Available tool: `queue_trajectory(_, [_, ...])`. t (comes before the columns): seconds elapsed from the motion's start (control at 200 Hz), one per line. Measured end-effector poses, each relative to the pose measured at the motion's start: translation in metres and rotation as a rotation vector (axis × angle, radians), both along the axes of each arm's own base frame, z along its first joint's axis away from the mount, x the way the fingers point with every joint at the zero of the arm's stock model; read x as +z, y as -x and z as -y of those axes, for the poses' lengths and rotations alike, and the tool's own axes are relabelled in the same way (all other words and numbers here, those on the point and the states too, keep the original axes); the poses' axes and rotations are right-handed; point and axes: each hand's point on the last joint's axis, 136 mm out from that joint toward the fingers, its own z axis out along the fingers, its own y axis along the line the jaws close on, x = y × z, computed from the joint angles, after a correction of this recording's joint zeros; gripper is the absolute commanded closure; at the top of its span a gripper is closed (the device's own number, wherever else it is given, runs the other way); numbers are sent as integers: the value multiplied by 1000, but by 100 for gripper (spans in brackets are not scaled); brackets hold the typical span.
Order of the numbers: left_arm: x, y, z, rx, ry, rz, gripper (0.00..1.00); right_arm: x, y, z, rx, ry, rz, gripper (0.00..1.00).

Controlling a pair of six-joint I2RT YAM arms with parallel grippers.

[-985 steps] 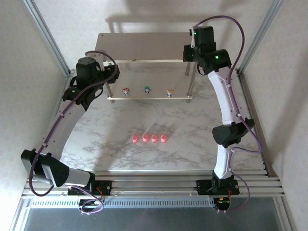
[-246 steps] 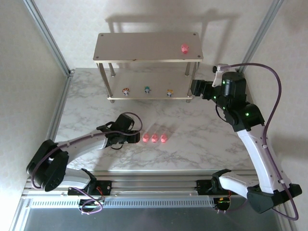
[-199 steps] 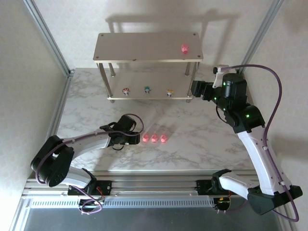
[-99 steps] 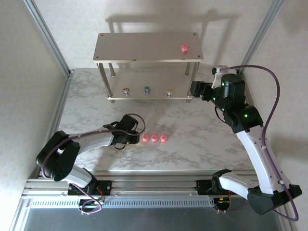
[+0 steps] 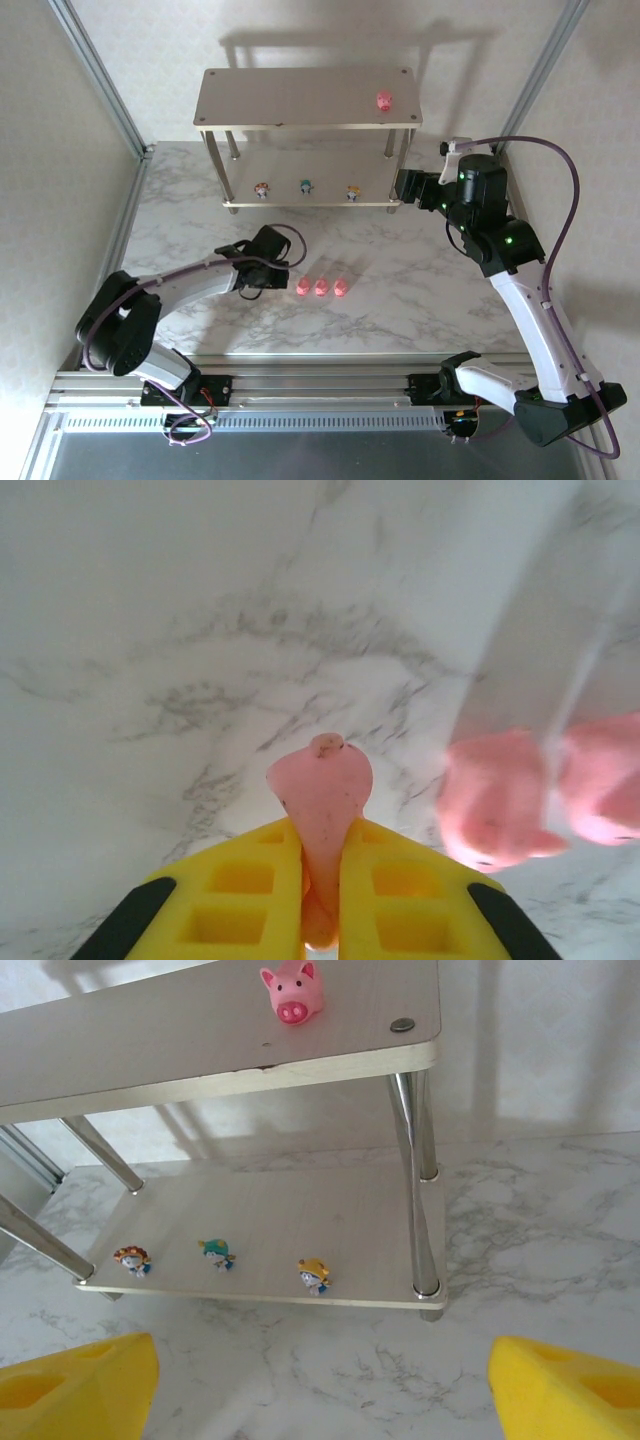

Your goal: Place and organize the plastic toys onto the shelf

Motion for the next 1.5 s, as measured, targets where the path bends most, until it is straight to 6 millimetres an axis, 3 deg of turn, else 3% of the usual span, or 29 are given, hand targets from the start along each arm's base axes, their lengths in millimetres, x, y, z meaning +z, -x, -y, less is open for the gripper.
queue_trajectory(0.045, [23, -12, 1, 2, 8, 37, 86, -1, 0, 0, 1, 2, -1, 15])
queue_trajectory(0.115, [75, -40, 0, 16, 34, 136, 86, -2, -2, -1, 1, 5, -6, 15])
queue_trajectory(0.25, [206, -101, -22, 73, 99, 406, 84, -8, -6, -3, 1, 12, -23, 15])
queue_trajectory(0.365, [308, -132, -49, 112, 113, 618, 83, -14, -10, -4, 2, 18, -39, 15])
queue_trajectory(0.42, [344, -143, -59, 126, 115, 695, 83, -16, -12, -5, 2, 19, -44, 15])
queue_trajectory(0.491, [371, -158, -70, 137, 108, 756, 84, -18, -13, -6, 5, 21, -50, 15])
queue_trajectory(0.551, [378, -172, -75, 138, 99, 769, 84, -19, -14, -7, 8, 19, -52, 15])
queue_trajectory(0.616, [372, -191, -80, 141, 87, 757, 84, -18, -16, -8, 11, 16, -47, 15])
queue_trajectory(0.821, [314, -234, -88, 134, 72, 631, 84, -17, -19, -10, 11, 15, -44, 15])
queue_trajectory(0.981, [322, -235, -94, 138, 85, 647, 84, -17, -19, -10, 11, 15, -43, 15])
queue_trajectory(1.502, [321, -236, -96, 140, 87, 644, 81, -24, -28, -18, 32, 10, -58, 15])
